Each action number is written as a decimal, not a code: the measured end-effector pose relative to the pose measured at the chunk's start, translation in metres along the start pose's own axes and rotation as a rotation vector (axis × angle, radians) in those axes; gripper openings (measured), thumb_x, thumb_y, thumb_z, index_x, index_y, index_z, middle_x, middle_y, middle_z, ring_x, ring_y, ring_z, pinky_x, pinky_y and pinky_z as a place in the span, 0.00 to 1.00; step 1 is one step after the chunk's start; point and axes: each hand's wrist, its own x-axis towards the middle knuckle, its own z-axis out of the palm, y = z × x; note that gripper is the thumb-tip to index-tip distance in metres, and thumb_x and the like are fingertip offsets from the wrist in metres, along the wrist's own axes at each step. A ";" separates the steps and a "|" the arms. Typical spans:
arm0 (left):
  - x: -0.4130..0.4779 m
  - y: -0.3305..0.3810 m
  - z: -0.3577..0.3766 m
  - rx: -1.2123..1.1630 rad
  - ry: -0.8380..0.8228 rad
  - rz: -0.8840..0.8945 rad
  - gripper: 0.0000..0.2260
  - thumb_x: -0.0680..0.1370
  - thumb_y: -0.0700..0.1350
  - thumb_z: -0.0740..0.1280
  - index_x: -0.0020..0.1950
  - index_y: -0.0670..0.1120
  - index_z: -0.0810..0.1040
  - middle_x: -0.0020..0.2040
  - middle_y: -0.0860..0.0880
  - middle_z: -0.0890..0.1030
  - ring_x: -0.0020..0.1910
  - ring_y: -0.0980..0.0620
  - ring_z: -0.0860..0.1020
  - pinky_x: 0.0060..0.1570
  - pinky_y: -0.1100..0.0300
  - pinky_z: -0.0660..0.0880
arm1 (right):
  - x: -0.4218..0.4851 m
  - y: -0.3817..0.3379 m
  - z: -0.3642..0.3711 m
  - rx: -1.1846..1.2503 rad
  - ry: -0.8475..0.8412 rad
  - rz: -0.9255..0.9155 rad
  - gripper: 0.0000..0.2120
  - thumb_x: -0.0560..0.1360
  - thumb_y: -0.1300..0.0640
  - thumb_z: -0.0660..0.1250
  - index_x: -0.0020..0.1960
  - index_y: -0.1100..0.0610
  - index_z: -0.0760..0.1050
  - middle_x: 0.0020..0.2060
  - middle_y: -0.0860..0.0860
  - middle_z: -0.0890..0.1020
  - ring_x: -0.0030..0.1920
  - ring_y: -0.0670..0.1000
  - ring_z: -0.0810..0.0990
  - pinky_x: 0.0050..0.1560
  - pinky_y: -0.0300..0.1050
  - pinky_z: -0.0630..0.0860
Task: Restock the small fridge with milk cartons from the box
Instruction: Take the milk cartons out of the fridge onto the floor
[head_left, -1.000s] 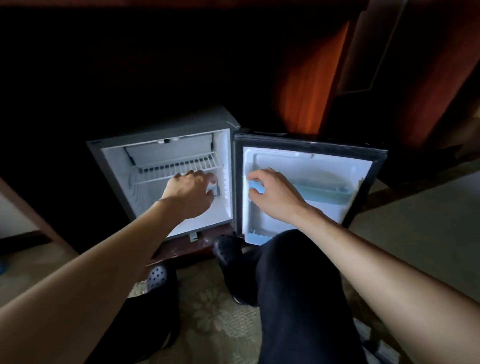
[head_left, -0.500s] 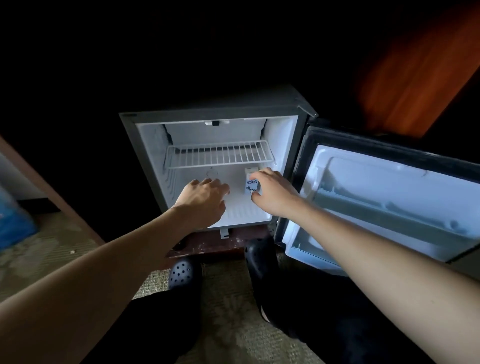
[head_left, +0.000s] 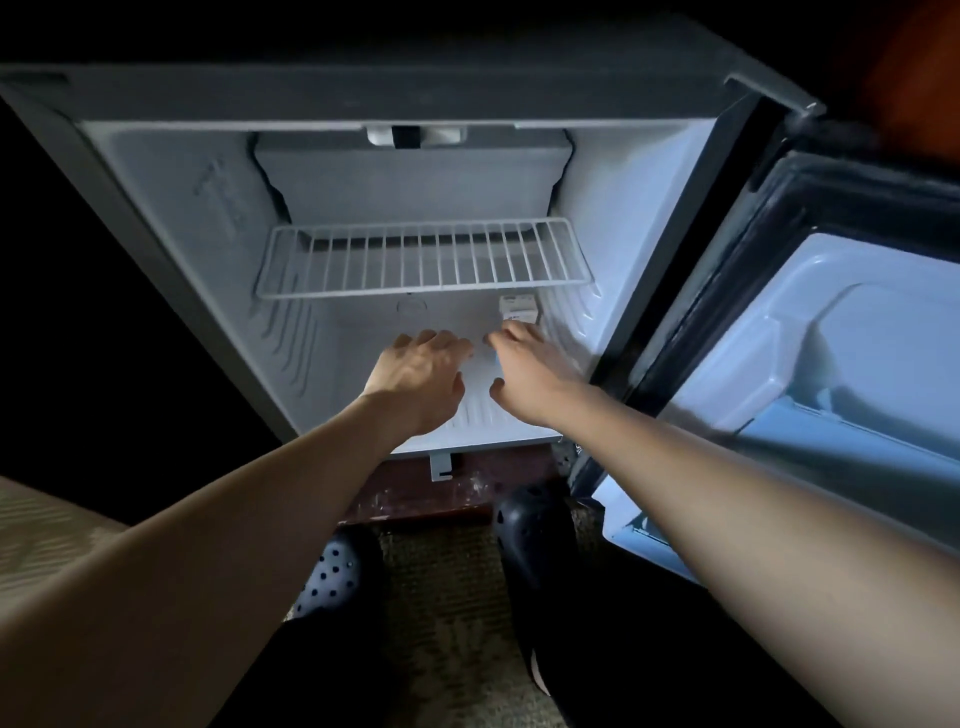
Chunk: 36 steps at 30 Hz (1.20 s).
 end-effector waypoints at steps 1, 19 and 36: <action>0.003 -0.003 0.007 -0.007 0.005 -0.007 0.17 0.79 0.46 0.60 0.69 0.50 0.72 0.67 0.50 0.75 0.67 0.47 0.71 0.65 0.48 0.69 | 0.008 0.000 0.005 -0.003 0.001 0.005 0.25 0.76 0.58 0.67 0.71 0.57 0.66 0.72 0.53 0.65 0.74 0.56 0.60 0.70 0.51 0.64; 0.007 -0.033 0.039 -0.017 -0.104 -0.063 0.18 0.82 0.50 0.58 0.72 0.50 0.68 0.70 0.49 0.73 0.67 0.47 0.71 0.66 0.49 0.66 | 0.057 0.018 0.030 -0.322 0.149 0.113 0.41 0.64 0.68 0.73 0.74 0.57 0.62 0.69 0.56 0.66 0.70 0.62 0.61 0.67 0.50 0.69; -0.010 -0.017 0.021 -0.051 -0.183 -0.013 0.25 0.81 0.54 0.62 0.76 0.50 0.61 0.75 0.49 0.66 0.72 0.47 0.66 0.69 0.49 0.63 | -0.009 0.006 0.004 -0.297 0.147 -0.095 0.24 0.71 0.68 0.68 0.66 0.60 0.71 0.61 0.56 0.72 0.62 0.56 0.71 0.66 0.54 0.71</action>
